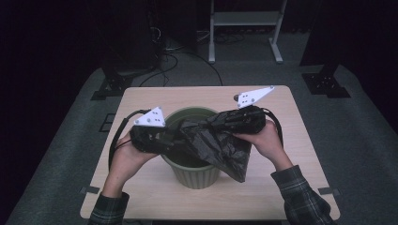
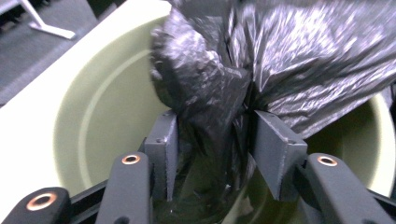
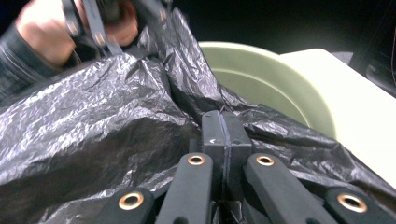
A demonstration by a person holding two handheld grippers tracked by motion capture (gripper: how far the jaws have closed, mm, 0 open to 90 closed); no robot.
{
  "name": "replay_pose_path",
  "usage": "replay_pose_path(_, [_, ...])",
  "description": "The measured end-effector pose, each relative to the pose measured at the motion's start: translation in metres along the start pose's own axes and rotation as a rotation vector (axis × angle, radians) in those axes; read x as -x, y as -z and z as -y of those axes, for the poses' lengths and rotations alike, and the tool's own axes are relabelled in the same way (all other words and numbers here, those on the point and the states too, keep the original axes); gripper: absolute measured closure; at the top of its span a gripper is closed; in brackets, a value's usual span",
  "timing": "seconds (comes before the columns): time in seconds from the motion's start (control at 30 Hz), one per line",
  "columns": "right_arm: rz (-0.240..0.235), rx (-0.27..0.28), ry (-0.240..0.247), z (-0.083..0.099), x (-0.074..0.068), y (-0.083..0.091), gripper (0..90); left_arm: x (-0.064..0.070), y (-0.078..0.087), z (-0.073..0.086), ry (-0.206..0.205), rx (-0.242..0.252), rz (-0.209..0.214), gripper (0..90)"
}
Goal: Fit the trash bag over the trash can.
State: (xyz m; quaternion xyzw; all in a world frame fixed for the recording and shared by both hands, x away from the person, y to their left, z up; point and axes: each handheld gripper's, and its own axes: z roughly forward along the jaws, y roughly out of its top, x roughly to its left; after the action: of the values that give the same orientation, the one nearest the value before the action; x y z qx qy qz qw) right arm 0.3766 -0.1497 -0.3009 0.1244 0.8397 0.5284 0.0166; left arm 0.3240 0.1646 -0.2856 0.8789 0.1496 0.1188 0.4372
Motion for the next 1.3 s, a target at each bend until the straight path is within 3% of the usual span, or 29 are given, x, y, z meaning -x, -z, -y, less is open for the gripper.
replay_pose_path(0.1, [0.007,-0.023,0.006,0.002,0.0,-0.001,90.0,-0.002,0.016,-0.003,0.0,0.032,-0.024,48.2])
replay_pose_path(0.27, [-0.002,-0.022,0.002,0.004,0.002,-0.001,90.0,-0.003,0.021,-0.015,-0.024,0.067,-0.033,47.9])
replay_pose_path(0.43, [-0.029,0.002,0.011,0.002,-0.001,-0.005,90.0,-0.007,-0.001,-0.024,-0.049,0.041,0.0,54.2])
replay_pose_path(0.57, [-0.046,0.03,0.012,-0.004,0.0,-0.008,90.0,-0.008,-0.021,-0.023,-0.059,-0.018,0.043,69.1])
replay_pose_path(0.67, [-0.066,0.072,0.003,-0.014,0.002,-0.008,90.0,-0.007,-0.032,-0.022,-0.068,-0.066,0.065,74.1])
replay_pose_path(0.77, [-0.08,0.102,0.011,-0.028,0.002,-0.012,90.0,-0.003,-0.039,-0.024,-0.075,-0.075,0.077,75.8])
replay_pose_path(0.87, [-0.083,0.096,0.026,-0.04,-0.001,-0.023,90.0,-0.001,-0.04,-0.025,-0.074,-0.073,0.08,77.3])
replay_pose_path(1.03, [-0.098,0.11,0.031,-0.043,-0.006,-0.028,80.0,-0.007,-0.033,-0.017,-0.03,-0.077,0.047,81.2])
replay_pose_path(1.3, [-0.029,0.124,0.005,-0.022,-0.005,0.016,61.9,-0.018,-0.021,-0.002,0.065,-0.051,-0.01,84.4])
